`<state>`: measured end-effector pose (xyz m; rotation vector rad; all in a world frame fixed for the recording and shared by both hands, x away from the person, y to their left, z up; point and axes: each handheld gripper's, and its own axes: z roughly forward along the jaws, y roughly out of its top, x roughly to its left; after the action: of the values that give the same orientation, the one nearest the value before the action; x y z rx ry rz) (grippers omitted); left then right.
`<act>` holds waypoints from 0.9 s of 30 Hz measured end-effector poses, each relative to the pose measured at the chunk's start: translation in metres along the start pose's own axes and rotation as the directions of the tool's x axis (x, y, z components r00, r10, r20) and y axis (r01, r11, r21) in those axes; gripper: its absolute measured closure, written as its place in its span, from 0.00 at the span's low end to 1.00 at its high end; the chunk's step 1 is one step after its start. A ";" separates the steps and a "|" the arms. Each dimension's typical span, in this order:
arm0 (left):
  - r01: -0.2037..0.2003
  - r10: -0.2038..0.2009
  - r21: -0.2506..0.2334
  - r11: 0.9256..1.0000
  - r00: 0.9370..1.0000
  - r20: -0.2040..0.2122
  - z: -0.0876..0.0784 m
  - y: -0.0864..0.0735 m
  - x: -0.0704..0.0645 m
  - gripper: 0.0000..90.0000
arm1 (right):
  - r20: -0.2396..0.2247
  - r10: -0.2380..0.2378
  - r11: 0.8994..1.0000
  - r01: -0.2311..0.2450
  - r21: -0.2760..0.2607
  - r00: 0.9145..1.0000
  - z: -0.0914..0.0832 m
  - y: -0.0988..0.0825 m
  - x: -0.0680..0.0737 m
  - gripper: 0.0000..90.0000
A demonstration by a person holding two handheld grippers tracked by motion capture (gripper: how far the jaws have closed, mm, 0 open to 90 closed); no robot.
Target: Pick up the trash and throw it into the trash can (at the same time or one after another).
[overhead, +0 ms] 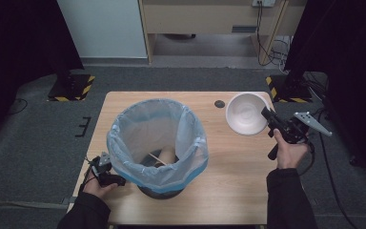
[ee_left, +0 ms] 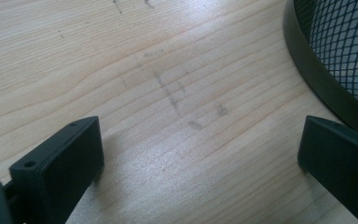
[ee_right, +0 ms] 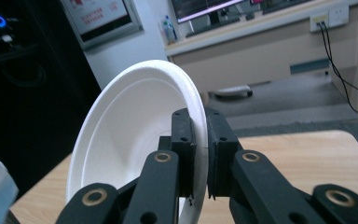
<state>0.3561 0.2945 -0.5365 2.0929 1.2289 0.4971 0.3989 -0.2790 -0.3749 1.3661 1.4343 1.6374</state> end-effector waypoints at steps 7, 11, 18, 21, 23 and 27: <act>0.000 0.000 0.000 1.000 1.000 0.000 0.000 0.000 0.000 0.00 | -0.049 -0.001 0.998 -0.003 -0.067 0.999 -0.011 0.017 0.011 0.93; 0.000 0.000 0.000 1.000 1.000 0.000 0.000 0.000 0.000 0.00 | -0.097 -0.003 0.992 -0.009 -0.122 0.995 -0.019 0.028 0.022 0.93; 0.000 0.000 0.000 1.000 1.000 0.000 0.000 0.000 0.000 0.00 | -0.151 -0.024 0.985 -0.002 -0.173 0.988 -0.029 0.041 0.038 0.93; 0.000 0.000 0.000 1.000 1.000 0.000 0.000 0.000 0.000 0.00 | -0.180 -0.036 0.980 0.000 -0.198 0.983 -0.035 0.048 0.046 0.93; 0.000 0.000 0.001 1.000 1.000 0.000 0.000 0.000 0.000 0.00 | -0.197 -0.044 0.978 0.002 -0.209 0.980 -0.038 0.051 0.050 0.93; 0.000 0.000 0.000 1.000 1.000 0.000 0.000 0.000 0.000 0.00 | -0.223 -0.058 0.973 0.005 -0.230 0.973 -0.044 0.056 0.059 0.93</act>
<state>0.3561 0.2945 -0.5365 2.0935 1.2286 0.4970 0.3510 -0.2577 -0.2987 1.0481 1.3336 1.9226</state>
